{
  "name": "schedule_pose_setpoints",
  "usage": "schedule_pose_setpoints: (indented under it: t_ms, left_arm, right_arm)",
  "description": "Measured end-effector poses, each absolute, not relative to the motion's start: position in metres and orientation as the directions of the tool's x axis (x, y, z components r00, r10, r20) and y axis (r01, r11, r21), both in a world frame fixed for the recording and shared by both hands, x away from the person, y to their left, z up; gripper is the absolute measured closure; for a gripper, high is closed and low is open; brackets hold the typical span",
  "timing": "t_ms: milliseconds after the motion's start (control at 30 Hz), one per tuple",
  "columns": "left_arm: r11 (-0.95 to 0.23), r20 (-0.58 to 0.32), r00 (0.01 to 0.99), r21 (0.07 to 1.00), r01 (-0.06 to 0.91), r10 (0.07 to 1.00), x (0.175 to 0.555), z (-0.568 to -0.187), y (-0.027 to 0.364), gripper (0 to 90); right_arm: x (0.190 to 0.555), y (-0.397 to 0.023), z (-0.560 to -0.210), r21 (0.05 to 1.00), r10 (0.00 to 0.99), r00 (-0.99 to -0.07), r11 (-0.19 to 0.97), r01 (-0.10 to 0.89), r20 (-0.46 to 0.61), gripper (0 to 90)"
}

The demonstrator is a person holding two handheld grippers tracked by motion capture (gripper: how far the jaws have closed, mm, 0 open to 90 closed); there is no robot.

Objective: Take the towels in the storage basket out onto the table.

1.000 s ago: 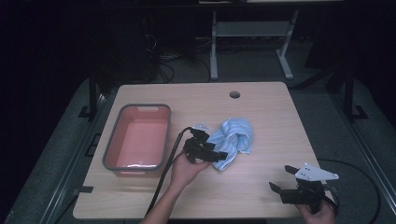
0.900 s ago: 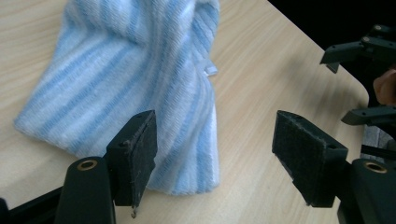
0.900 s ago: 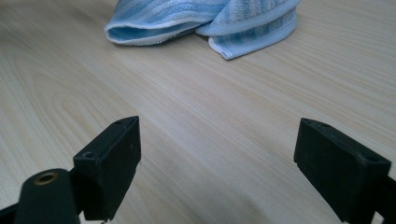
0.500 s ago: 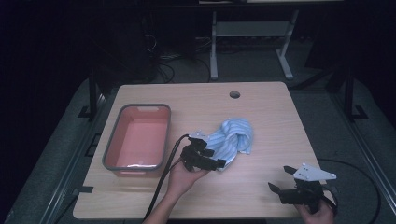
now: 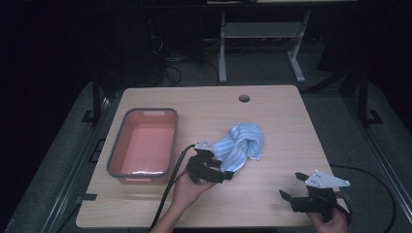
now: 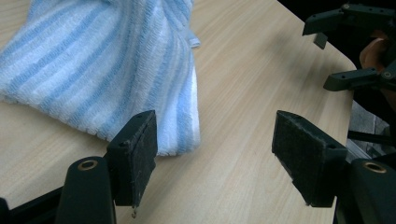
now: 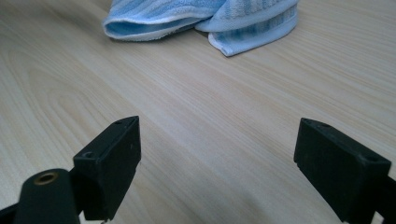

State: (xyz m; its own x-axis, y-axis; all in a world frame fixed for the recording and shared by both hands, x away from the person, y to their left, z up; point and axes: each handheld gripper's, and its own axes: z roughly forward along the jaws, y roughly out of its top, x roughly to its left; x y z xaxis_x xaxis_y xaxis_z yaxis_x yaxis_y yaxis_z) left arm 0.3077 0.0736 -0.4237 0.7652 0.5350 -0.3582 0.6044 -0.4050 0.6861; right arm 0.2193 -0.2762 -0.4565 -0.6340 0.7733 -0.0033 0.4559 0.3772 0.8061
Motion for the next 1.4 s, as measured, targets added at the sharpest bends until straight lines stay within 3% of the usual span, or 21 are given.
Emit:
schedule_pose_setpoints:
  t_ms: [1400]
  left_arm:
    - [-0.441, -0.342, 0.787, 0.681, 0.584, 0.514, 0.268, -0.438, 0.096, 30.7]
  right_arm:
    - [0.216, -0.275, -0.457, 0.802, 0.775, -0.632, 0.382, 0.459, -0.007, 14.3]
